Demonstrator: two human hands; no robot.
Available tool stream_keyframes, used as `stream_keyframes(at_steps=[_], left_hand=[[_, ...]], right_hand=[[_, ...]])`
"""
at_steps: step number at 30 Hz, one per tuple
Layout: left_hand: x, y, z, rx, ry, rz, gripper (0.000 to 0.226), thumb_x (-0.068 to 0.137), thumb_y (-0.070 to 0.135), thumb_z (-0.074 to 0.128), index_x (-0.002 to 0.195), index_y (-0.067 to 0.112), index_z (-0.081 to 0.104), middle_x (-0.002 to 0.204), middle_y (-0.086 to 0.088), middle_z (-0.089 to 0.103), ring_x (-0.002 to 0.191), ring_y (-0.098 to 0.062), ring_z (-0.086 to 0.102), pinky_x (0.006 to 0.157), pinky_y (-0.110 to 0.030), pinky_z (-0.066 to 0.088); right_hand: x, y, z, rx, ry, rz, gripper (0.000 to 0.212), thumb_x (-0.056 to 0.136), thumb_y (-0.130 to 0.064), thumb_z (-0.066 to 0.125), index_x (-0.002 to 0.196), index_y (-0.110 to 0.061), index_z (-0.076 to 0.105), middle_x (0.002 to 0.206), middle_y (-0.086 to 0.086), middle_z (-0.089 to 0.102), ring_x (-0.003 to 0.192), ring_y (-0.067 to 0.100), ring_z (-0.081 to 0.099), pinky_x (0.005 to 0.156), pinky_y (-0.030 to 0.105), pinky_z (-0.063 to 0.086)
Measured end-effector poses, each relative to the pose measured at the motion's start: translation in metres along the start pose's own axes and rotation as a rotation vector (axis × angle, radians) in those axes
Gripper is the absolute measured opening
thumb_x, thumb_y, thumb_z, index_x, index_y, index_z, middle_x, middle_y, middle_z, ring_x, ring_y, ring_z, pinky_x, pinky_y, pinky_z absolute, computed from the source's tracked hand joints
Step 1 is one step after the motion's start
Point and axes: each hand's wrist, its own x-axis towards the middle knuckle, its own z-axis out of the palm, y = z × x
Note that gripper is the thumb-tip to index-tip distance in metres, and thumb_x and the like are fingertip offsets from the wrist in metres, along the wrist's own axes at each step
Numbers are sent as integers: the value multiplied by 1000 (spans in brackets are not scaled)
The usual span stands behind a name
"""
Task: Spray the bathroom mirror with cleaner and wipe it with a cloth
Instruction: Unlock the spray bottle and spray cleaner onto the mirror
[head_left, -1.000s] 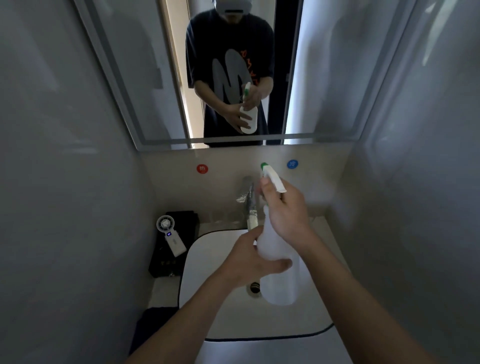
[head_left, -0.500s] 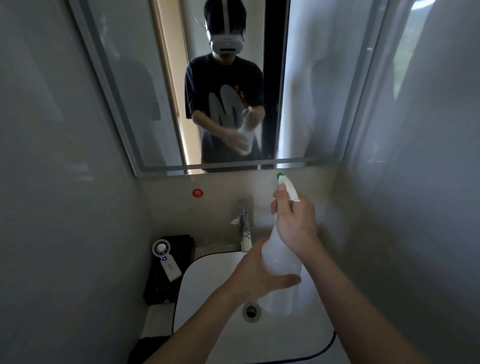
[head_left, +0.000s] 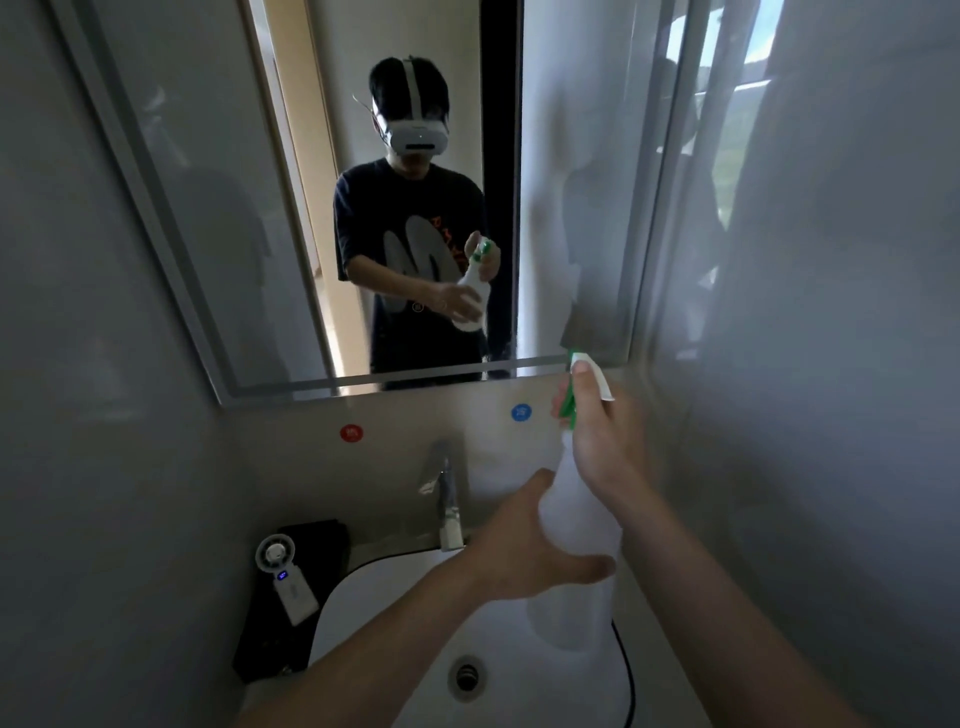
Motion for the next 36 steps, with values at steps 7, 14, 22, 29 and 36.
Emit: stream_keyframes(at_steps=[7,14,22,29,36], left_hand=[[4,-2,8,140,-94,14,72,72,38,91,126,43,44,119,22,56,106,1,56,85,-13,47],[27,8,15,167,-129,12,89,67,46,92,141,37,42,130,17,59,117,-8,59,101,-37,55],[59,28,42,165,-173,68,94,63,51,92,140,45,38,125,22,56,113,-8,57,92,-30,53],[74,19,70,174,-212,71,91,62,54,91,138,47,41,129,20,59,116,-8,59,97,-36,56],[82,13,77,200,-214,69,86,66,53,91,137,44,44,131,18,60,115,-8,59,98,-32,54]], right_hand=[[-9,21,4,-46,7,98,68,94,-62,34,68,-5,59,63,10,65,67,31,65,69,49,55],[6,25,-19,4,63,135,57,103,-47,42,79,1,62,66,4,59,59,17,52,58,31,40],[27,34,-60,-10,93,82,45,100,-43,49,92,-1,65,90,20,69,78,26,64,72,40,53],[37,62,-70,-33,120,183,39,102,-34,49,75,-10,63,67,1,65,65,21,64,65,36,54],[36,77,-68,-2,206,203,51,96,-51,51,69,-9,58,57,-1,58,64,31,62,68,52,57]])
